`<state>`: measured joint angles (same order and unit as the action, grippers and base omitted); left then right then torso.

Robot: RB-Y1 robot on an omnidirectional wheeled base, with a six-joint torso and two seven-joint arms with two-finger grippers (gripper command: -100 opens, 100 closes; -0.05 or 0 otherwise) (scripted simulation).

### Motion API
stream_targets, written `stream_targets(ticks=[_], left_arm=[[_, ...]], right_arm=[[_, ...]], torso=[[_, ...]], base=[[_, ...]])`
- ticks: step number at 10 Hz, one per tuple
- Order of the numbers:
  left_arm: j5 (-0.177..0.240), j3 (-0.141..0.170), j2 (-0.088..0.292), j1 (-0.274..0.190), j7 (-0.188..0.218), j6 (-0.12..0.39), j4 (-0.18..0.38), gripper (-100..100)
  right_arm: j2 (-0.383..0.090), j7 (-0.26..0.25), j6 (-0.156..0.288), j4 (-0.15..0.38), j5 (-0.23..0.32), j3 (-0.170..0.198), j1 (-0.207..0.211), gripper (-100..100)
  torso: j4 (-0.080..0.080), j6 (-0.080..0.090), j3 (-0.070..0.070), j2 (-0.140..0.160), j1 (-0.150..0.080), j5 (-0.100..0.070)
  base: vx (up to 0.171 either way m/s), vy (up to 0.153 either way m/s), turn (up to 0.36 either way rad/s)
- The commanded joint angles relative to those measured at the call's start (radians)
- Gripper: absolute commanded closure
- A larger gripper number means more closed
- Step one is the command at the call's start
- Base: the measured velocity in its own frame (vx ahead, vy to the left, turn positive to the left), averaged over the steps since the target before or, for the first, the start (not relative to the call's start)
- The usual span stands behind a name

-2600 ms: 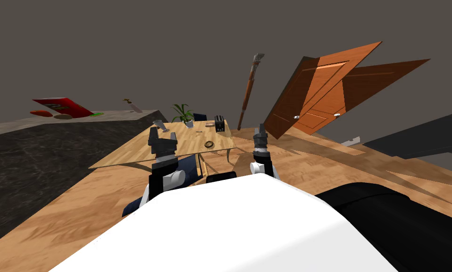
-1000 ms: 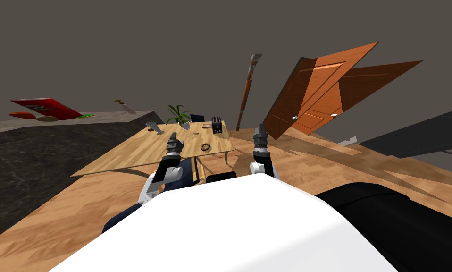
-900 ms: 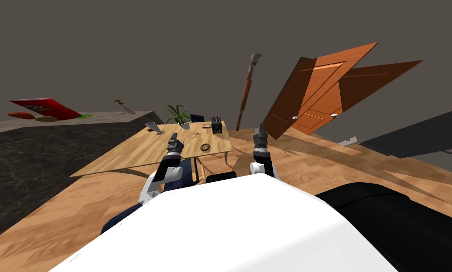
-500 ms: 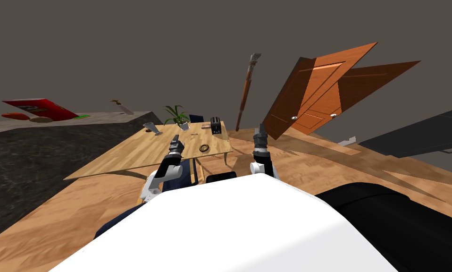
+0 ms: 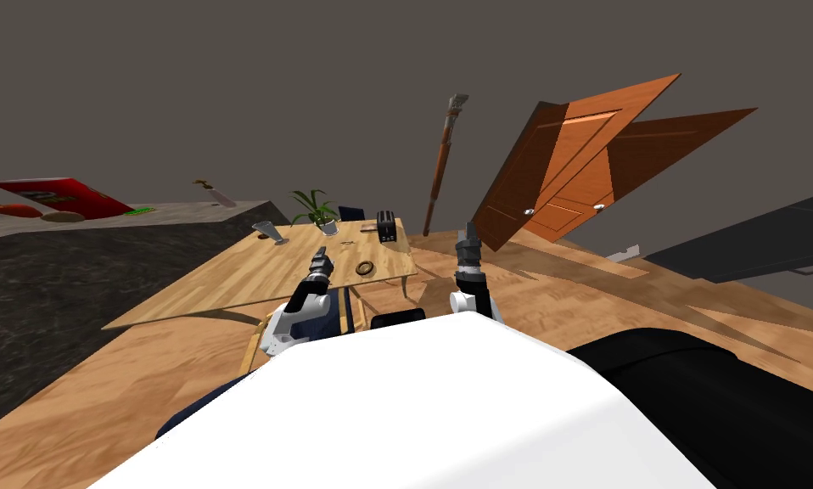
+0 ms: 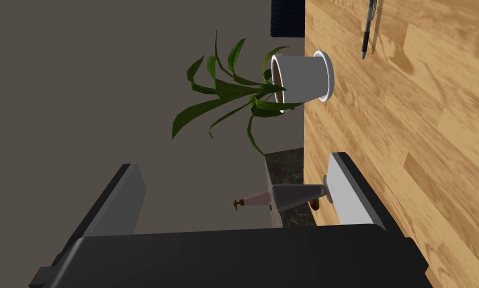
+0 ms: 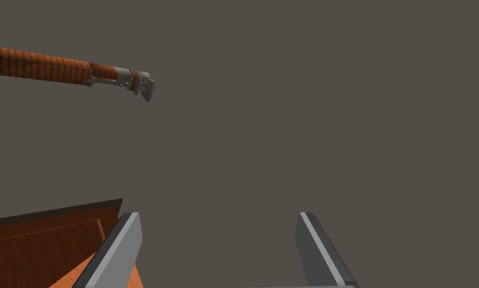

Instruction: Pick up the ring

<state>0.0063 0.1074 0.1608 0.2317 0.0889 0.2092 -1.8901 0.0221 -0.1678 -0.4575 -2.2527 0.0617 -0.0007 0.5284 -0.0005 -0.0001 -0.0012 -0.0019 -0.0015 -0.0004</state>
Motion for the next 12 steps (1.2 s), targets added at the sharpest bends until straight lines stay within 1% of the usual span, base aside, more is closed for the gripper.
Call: stream_targets(ticks=[1, 2, 3, 4, 5, 6, 7, 8, 9, 10, 11, 12], left_arm=[[0.001, 0.007, 0.002, -0.016, -0.006, 0.050, 0.021, -100], [0.001, 0.007, 0.002, -0.016, -0.006, 0.063, 0.021, -100], [0.000, 0.013, 0.000, -0.034, -0.011, 0.102, 0.048, -100], [0.000, 0.013, 0.000, -0.034, -0.011, 0.110, 0.048, -100], [-0.001, 0.019, -0.002, -0.053, -0.017, 0.148, 0.075, -100], [-0.001, 0.019, -0.002, -0.053, -0.017, 0.156, 0.075, -100], [-0.002, 0.024, -0.005, -0.071, -0.023, 0.189, 0.103, -100], [-0.002, 0.024, -0.005, -0.071, -0.023, 0.203, 0.103, -100], [-0.003, 0.030, -0.008, -0.090, -0.029, 0.240, 0.131, -100], [-0.003, 0.030, -0.008, -0.090, -0.029, 0.249, 0.131, -100], [-0.004, 0.036, -0.011, -0.109, -0.034, 0.292, 0.159, -100], [-0.004, 0.036, -0.011, -0.109, -0.034, 0.295, 0.159, -100]], right_arm=[[0.000, 0.000, 0.000, 0.000, 0.000, 0.000, 0.000, 0], [0.000, 0.000, 0.000, 0.000, 0.000, 0.000, 0.000, 0], [0.000, 0.000, 0.000, 0.000, 0.000, 0.000, 0.000, 0], [0.000, 0.000, 0.000, 0.000, 0.000, 0.000, 0.000, 0], [0.000, 0.000, 0.000, 0.000, 0.000, 0.000, 0.000, 0], [0.000, 0.000, 0.000, 0.000, 0.000, 0.000, 0.000, 0], [0.000, 0.000, 0.000, 0.000, 0.000, 0.000, 0.000, 0], [0.000, 0.000, 0.000, 0.000, 0.000, 0.000, 0.000, 0], [0.000, 0.000, 0.000, 0.000, 0.000, 0.000, 0.000, 0], [0.000, 0.000, 0.000, 0.000, 0.000, 0.000, 0.000, 0], [0.000, 0.000, 0.000, 0.000, 0.000, 0.000, 0.000, 0], [0.000, 0.000, 0.000, 0.000, 0.000, 0.000, 0.000, 0]], torso=[[0.000, 0.000, 0.000, 0.000, 0.000, 0.000], [0.000, 0.000, 0.000, 0.000, 0.000, 0.000], [0.000, 0.000, 0.000, 0.000, 0.000, 0.000], [0.000, 0.000, 0.000, 0.000, -0.001, 0.000], [0.000, 0.000, 0.000, 0.000, 0.000, 0.000], [0.000, 0.000, 0.000, 0.000, 0.000, 0.000], [0.000, 0.000, 0.000, 0.000, 0.000, 0.000], [0.000, 0.000, 0.000, 0.000, 0.000, 0.000], [0.000, 0.000, 0.000, 0.000, 0.000, 0.000], [0.000, 0.000, 0.000, 0.000, 0.000, 0.000], [0.000, 0.000, 0.000, 0.000, 0.000, 0.000], [0.000, 0.000, 0.000, 0.000, -0.001, 0.000]], base=[[0.032, -0.022, -0.013], [0.028, -0.023, -0.007], [0.030, -0.034, -0.016], [0.028, -0.028, -0.004], [0.031, -0.031, -0.012], [0.027, -0.025, -0.005], [0.035, -0.028, -0.014], [0.030, -0.026, -0.009], [0.035, -0.025, -0.012], [0.033, -0.024, -0.007], [0.026, -0.037, -0.015], [0.024, -0.032, -0.003]])
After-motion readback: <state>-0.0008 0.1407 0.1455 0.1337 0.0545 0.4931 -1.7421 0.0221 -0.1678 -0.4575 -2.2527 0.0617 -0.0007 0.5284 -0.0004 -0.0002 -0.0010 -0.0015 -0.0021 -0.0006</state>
